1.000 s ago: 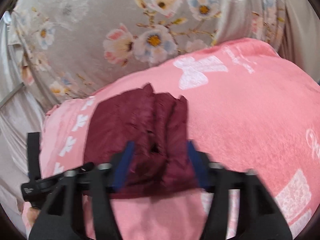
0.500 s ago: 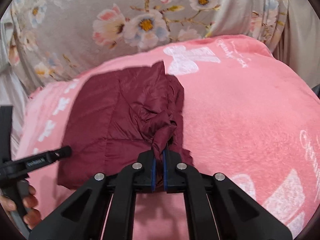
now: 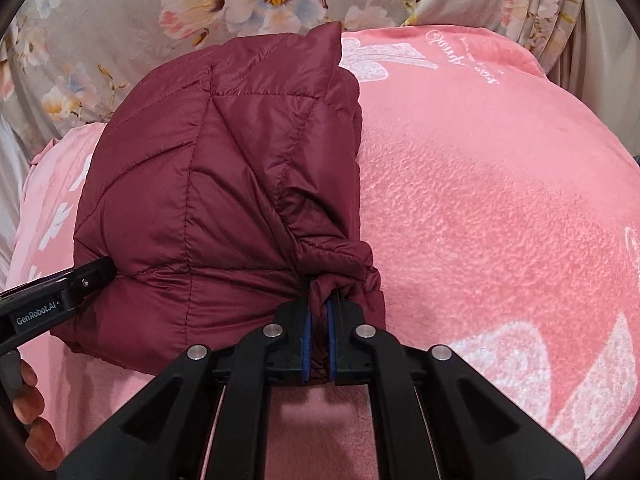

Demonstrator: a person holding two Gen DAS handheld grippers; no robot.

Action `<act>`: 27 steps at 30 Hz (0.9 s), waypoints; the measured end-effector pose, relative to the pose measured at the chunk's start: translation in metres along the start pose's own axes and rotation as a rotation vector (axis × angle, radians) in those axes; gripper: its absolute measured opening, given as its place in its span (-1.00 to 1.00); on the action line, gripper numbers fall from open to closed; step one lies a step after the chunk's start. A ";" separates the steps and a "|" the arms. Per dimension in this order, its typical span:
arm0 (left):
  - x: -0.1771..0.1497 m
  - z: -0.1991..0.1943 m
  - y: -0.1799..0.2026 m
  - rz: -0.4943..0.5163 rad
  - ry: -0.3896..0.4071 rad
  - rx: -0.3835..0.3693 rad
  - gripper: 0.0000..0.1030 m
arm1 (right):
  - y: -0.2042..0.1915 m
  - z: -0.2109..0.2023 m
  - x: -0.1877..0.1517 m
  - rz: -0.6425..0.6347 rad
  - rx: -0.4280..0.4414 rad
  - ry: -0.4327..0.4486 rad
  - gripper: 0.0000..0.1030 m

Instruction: Fold large clothes

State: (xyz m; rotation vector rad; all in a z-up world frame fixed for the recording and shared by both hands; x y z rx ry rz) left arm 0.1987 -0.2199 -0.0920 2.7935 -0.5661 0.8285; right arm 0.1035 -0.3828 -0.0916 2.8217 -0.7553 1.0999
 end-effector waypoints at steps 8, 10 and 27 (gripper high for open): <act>-0.001 0.010 0.003 0.015 0.023 0.015 0.22 | -0.007 0.004 0.000 -0.036 -0.046 0.027 -0.92; -0.001 0.011 0.005 0.020 0.030 0.024 0.22 | -0.007 0.004 0.000 -0.033 -0.043 0.028 -0.92; -0.009 -0.020 -0.017 -0.029 0.037 -0.097 0.20 | 0.016 -0.016 0.006 0.110 0.094 0.003 -0.72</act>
Point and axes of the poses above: each gripper's, at about its wrist camera, not at the fingertips, and z roughly the way its jaws point, y to its right, x to its top, the point moved 4 cm from there along z, roughly the way its jaws point, and after that the axes turned 2 degrees about z, right-handed, at the moved point
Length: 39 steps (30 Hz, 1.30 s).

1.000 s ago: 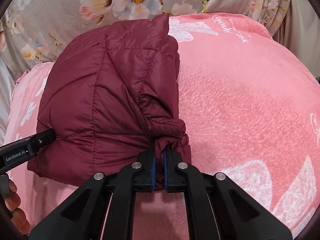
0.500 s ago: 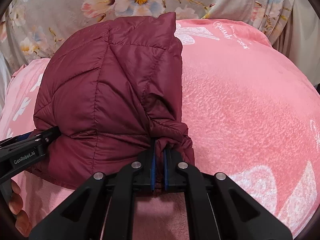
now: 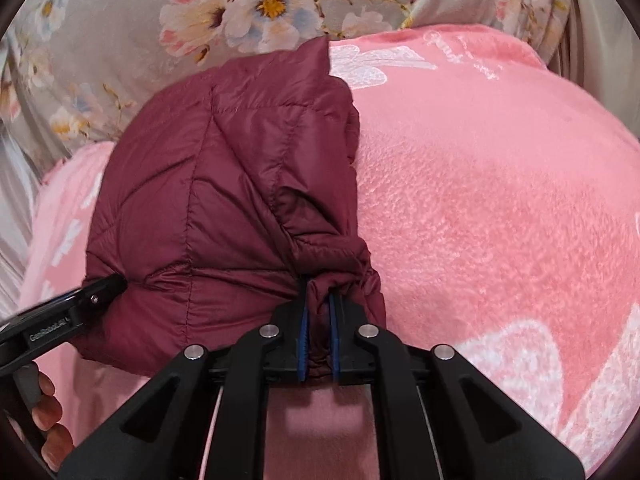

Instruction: Fold large clothes

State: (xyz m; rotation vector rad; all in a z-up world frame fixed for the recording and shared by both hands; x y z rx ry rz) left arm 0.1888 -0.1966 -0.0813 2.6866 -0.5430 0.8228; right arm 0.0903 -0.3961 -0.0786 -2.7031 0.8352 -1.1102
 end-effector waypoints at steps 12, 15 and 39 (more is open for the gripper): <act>0.140 -0.019 -0.008 -0.032 0.038 -0.085 0.21 | -0.038 -0.011 0.140 0.050 0.087 0.060 0.25; 0.159 0.005 -0.001 -0.026 0.000 -0.065 0.02 | -0.037 0.026 0.157 0.088 0.075 0.011 0.25; 0.148 0.125 0.039 0.109 0.023 0.020 -1.00 | -0.015 0.127 0.120 -0.044 -0.105 0.009 -0.93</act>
Point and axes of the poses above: each gripper's, at about its wrist camera, not at the fingertips, and z roughly the way its jaws point, y to its right, x to its top, the point moved 4 cm from there along z, roughly the way its jaws point, and after that the axes turned 2 degrees about z, right-handed, at the moved point
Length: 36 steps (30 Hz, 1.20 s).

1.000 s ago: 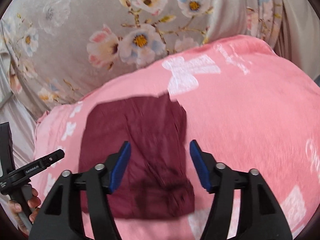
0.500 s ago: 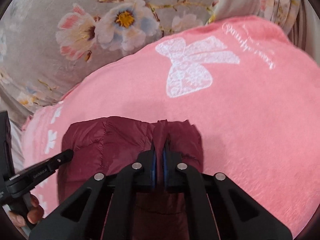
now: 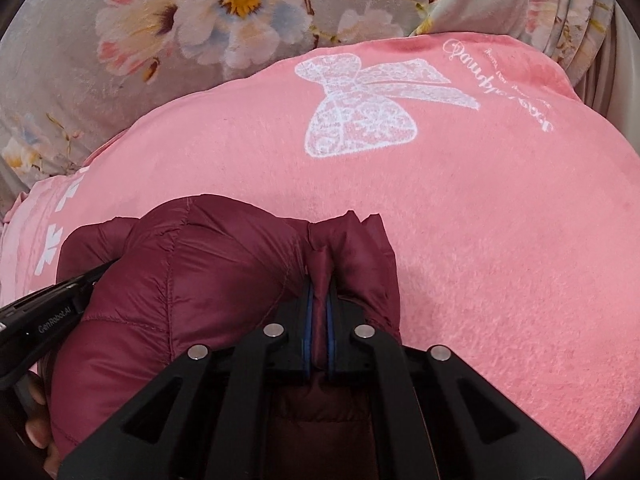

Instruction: Fold large clothes

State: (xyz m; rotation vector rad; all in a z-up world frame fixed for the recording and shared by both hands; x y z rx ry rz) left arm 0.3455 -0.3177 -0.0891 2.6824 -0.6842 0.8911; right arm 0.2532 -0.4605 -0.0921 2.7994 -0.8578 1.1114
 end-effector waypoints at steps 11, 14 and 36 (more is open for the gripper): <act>-0.004 0.006 0.005 0.029 0.063 0.062 -1.00 | -0.002 0.004 -0.001 -0.012 -0.009 0.007 -0.93; -0.005 0.006 0.007 0.035 0.070 0.077 -1.00 | -0.002 0.004 -0.001 -0.012 -0.009 0.006 -0.93; -0.017 -0.038 -0.016 0.003 0.042 -0.012 -0.72 | 0.028 -0.043 -0.004 0.141 0.122 0.024 -0.39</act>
Point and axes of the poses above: each gripper's, at about its wrist camera, not at the fingertips, and z roughly the way its jaws point, y to its right, x to its top, the point moved 4 cm from there along z, roughly the way its jaws point, and after that the axes turned 2 degrees about z, right-handed, at the moved point
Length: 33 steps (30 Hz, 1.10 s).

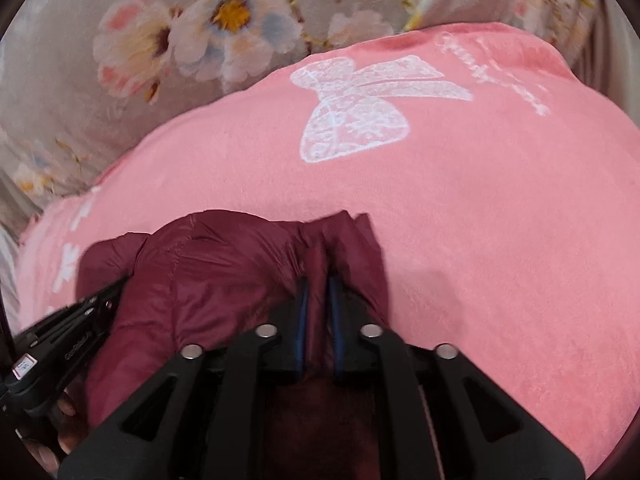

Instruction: Fold large clothes

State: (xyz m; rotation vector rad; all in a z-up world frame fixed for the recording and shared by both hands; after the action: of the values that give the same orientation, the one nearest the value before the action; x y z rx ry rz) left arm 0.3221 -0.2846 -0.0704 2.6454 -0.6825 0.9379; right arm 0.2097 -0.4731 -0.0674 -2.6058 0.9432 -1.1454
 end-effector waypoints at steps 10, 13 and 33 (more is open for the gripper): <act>-0.069 -0.055 -0.058 -0.254 -0.078 -0.208 0.76 | 0.032 -0.029 -0.065 0.134 0.287 -0.170 0.70; -0.086 -0.041 -0.057 -0.337 -0.125 -0.278 0.76 | 0.025 -0.029 -0.074 0.118 0.295 -0.110 0.77; -0.094 -0.031 -0.034 -0.253 0.018 -0.274 0.81 | 0.003 -0.018 -0.079 0.040 0.427 -0.122 0.28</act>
State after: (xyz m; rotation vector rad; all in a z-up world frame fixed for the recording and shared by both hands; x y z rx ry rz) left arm 0.2585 -0.2108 -0.1102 2.4060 -0.4231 0.7385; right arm 0.1551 -0.4263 -0.1049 -2.2716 0.6389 -1.0297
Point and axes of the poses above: each gripper's, at about its wrist camera, not at the fingertips, and z roughly the way its jaws point, y to its right, x to its top, the point moved 4 cm from there along z, roughly the way its jaws point, and after that the axes turned 2 degrees about z, right-handed, at the moved point
